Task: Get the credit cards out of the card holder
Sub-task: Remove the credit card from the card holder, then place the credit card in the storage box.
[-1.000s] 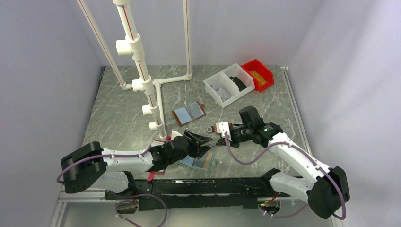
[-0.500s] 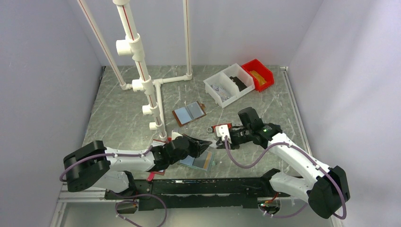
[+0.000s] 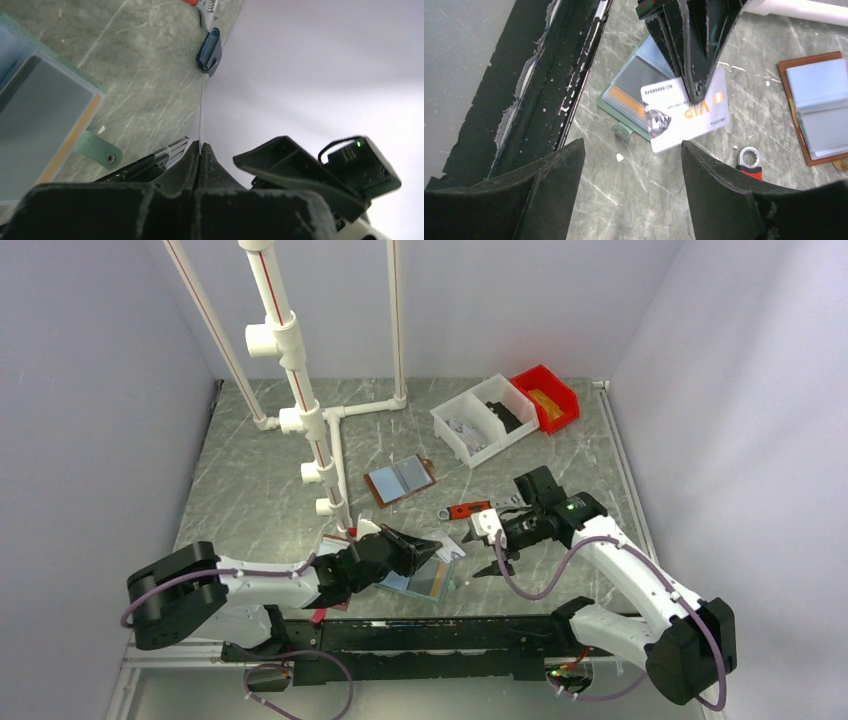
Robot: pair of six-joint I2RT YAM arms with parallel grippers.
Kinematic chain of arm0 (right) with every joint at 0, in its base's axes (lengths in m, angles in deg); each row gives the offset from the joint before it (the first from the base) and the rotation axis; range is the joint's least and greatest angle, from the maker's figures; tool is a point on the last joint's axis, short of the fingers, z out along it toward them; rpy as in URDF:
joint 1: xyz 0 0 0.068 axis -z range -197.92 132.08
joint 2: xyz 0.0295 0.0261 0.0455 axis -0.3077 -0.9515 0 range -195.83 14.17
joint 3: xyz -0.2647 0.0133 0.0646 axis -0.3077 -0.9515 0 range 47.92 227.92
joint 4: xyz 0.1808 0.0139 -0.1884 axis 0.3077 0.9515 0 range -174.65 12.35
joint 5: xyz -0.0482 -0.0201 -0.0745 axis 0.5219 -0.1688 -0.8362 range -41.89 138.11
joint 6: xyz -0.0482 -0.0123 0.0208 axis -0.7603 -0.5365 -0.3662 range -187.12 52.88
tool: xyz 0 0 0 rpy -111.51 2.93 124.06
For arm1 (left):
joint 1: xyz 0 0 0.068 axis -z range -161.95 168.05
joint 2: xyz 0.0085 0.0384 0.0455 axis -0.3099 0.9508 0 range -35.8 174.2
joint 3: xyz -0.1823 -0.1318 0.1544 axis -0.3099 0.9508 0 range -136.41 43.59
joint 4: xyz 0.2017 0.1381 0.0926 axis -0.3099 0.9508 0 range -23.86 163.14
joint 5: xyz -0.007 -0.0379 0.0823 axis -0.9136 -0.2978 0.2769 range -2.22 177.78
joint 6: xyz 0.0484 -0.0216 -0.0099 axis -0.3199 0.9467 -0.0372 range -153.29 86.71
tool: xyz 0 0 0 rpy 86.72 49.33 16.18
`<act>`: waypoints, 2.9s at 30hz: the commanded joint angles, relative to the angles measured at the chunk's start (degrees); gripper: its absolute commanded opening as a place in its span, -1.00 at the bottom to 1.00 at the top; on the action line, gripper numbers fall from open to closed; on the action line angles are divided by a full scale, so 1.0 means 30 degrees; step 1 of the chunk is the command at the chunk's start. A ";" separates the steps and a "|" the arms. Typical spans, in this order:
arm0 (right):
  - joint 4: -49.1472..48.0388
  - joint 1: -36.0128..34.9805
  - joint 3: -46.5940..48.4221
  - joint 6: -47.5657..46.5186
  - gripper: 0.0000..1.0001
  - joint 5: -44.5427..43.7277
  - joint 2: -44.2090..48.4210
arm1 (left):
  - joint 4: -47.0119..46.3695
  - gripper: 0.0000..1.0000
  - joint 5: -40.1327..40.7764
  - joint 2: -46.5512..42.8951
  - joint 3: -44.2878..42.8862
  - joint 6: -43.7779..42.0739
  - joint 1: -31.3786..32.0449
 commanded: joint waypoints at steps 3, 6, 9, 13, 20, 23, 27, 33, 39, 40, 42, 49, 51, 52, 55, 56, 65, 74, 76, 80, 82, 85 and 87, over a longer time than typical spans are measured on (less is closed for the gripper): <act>0.4266 0.1609 0.1934 -0.3111 0.50 0.3202 -0.0475 | -0.1372 -1.00 0.0633 -0.2375 0.1187 -0.8412 0.0063; 0.2786 0.1839 0.2066 -0.0273 0.50 0.3152 -0.1047 | -0.3915 -1.00 -0.0608 -0.3021 0.2037 -1.3206 0.0060; 0.2428 0.1910 0.2435 0.1046 0.50 0.3540 -0.1763 | -0.5176 -1.00 -0.1652 -0.3559 0.2571 -1.6579 0.0060; 0.0975 0.2015 0.2500 0.4060 0.49 0.3776 -0.2462 | -0.3102 -1.00 -0.3323 -0.4355 0.1663 -2.0428 0.0085; -0.0228 0.2158 0.2530 0.6973 0.45 0.4913 -0.3529 | -0.1302 -1.00 -0.4117 -0.4364 -0.0244 -2.4697 0.0527; -0.0688 0.2237 0.2661 0.8291 0.43 0.5222 -0.3959 | -0.1374 -1.00 -0.4327 -0.4196 -0.0688 -2.5631 0.0557; -0.0409 0.2719 0.3100 0.8908 0.38 0.6100 -0.4555 | -0.1409 -1.00 -0.4650 -0.3848 -0.1179 -2.6461 0.0644; -0.1045 0.3113 0.3026 1.0381 0.25 0.6991 -0.4674 | -0.1824 -1.00 -0.4841 -0.3399 -0.1542 -2.7069 0.0689; -0.0387 0.3177 0.3140 0.9896 -0.08 0.7756 -0.5014 | -0.2829 -1.00 -0.4890 -0.3191 -0.1495 -2.7329 0.0675; -0.0368 0.3164 0.3142 0.9880 -0.08 0.7853 -0.5047 | -0.2902 -1.00 -0.4903 -0.3154 -0.1506 -2.7322 0.0689; -0.0340 0.3162 0.3143 0.9873 -0.08 0.7981 -0.5117 | -0.3104 -1.00 -0.4954 -0.3051 -0.1509 -2.7275 0.0677; 0.0314 0.3162 0.3322 0.8763 -0.45 0.8487 -0.5220 | -0.3740 -1.00 -0.5168 -0.2412 -0.1705 -2.7110 0.0682; 0.1376 0.3162 0.3659 0.7680 -0.71 0.8220 -0.5319 | -0.3480 -0.97 -0.4965 -0.2419 -0.1788 -2.6977 0.0675; 0.2020 0.3162 0.3844 0.6882 -0.82 0.8062 -0.5415 | -0.3287 -0.90 -0.4700 -0.2500 -0.1778 -2.6897 0.0675; 0.4049 0.3269 0.4584 0.4303 -1.00 0.7113 -0.5571 | -0.2474 -0.59 -0.3567 -0.3061 -0.1694 -2.6382 0.0675; 0.4324 0.3461 0.4795 0.3922 -1.00 0.6766 -0.5571 | -0.1971 -0.45 -0.3100 -0.3386 -0.1664 -2.6163 0.0675; 0.3550 0.8324 0.5193 0.4874 -1.00 0.5565 -0.3559 | 0.3527 0.65 -0.0367 -0.7559 -0.1036 -2.3999 0.0646; -0.3000 1.1041 0.5416 1.1206 -1.00 0.1799 -0.2970 | 0.5303 0.99 0.0172 -1.0142 0.0895 -2.0922 0.0616; -0.2723 1.1043 0.6598 1.1060 -1.00 0.0853 -0.3847 | 0.6033 0.99 0.0086 -1.0500 0.0865 -2.0722 0.0616; -0.1877 1.1016 0.9077 1.0528 -1.00 -0.1087 -0.5894 | 0.6782 0.99 0.0093 -1.0877 0.0993 -2.0432 0.0616; -0.1950 1.0999 0.9959 1.0468 -1.00 -0.1880 -0.6594 | 0.6916 0.99 0.0170 -1.0857 0.1054 -2.0321 0.0616; -0.2036 1.0820 1.1336 1.0268 -1.00 -0.2653 -0.7532 | 0.6881 0.99 0.0074 -1.0743 0.1077 -2.0337 0.0617; -0.1973 1.0460 1.2298 1.0122 -1.00 -0.3150 -0.8189 | 0.6828 0.99 -0.0058 -1.0714 0.1034 -2.0425 0.0616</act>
